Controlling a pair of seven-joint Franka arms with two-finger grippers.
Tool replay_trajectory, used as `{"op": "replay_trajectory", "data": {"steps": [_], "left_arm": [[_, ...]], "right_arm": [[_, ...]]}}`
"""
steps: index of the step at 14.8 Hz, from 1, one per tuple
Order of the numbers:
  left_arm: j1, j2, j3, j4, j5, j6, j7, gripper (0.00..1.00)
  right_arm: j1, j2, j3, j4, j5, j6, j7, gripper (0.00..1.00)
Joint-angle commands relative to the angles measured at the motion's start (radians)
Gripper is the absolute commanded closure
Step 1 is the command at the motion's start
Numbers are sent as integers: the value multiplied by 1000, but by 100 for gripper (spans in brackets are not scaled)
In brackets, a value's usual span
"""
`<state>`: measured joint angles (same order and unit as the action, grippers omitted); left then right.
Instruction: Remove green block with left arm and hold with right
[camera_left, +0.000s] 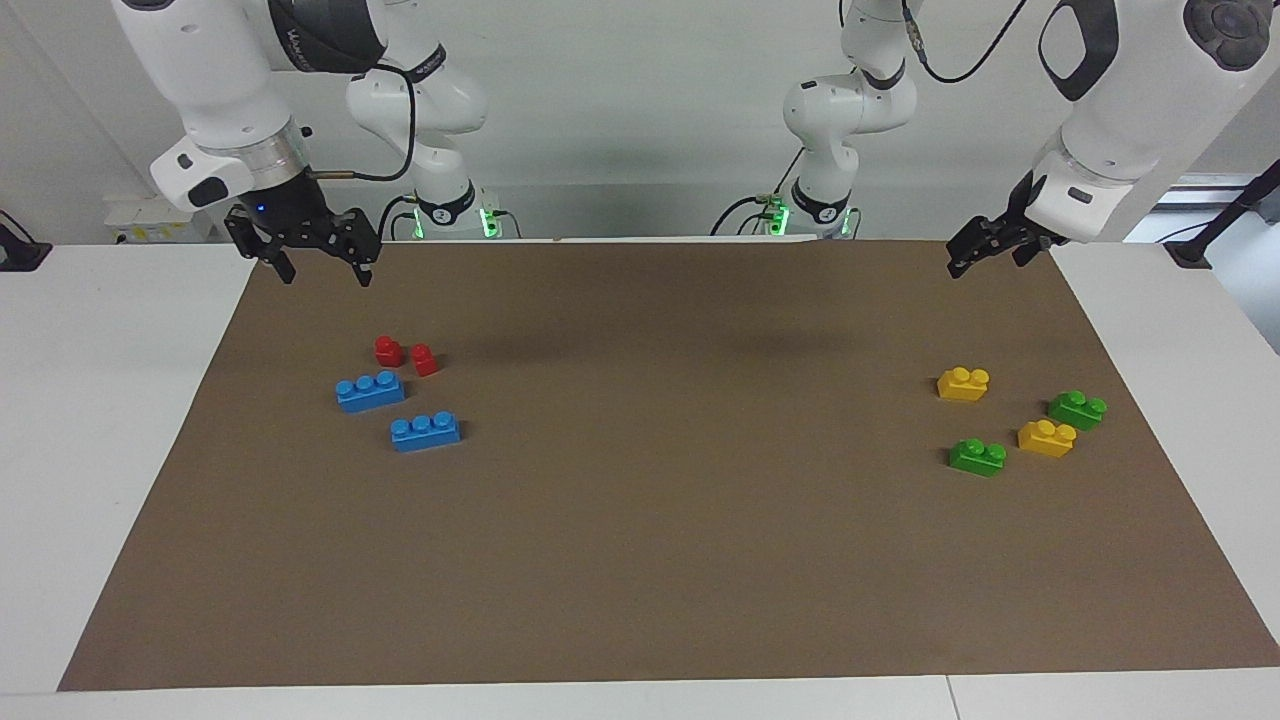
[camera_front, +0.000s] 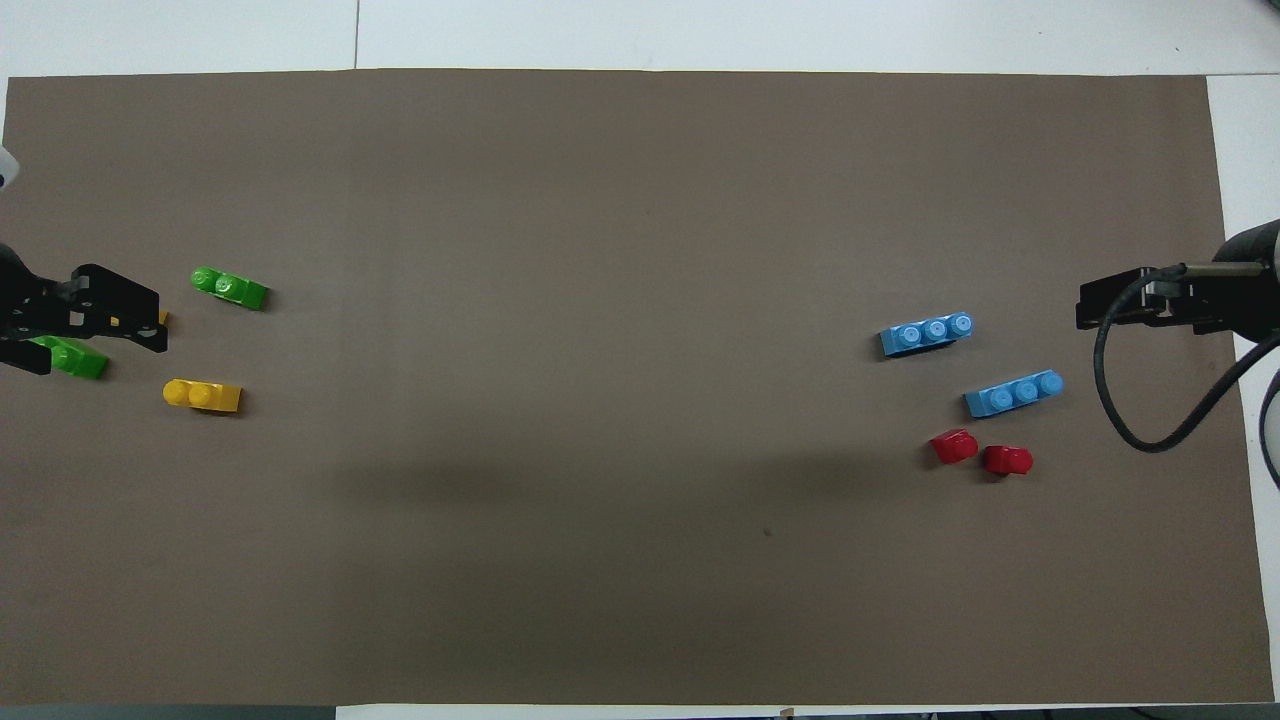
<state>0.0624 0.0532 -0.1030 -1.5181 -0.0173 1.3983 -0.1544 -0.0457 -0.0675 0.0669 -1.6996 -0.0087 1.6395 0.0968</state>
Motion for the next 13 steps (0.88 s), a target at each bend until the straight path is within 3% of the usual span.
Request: {"op": "replay_trajectory", "data": {"steps": [1,5,13], "left_arm": [[8,5,11,18,-49,36,26,0],[8,-9,8,15,-47,62,131,0],[8,-10,8,16,-39,61,134,0]], "right_arm": [[-11,-14,4,-14,21,-9,12,0],[-10,-15,4,-18,21,-6,15,0],[-10,-15,4,-20,21,-6,17,0]]}}
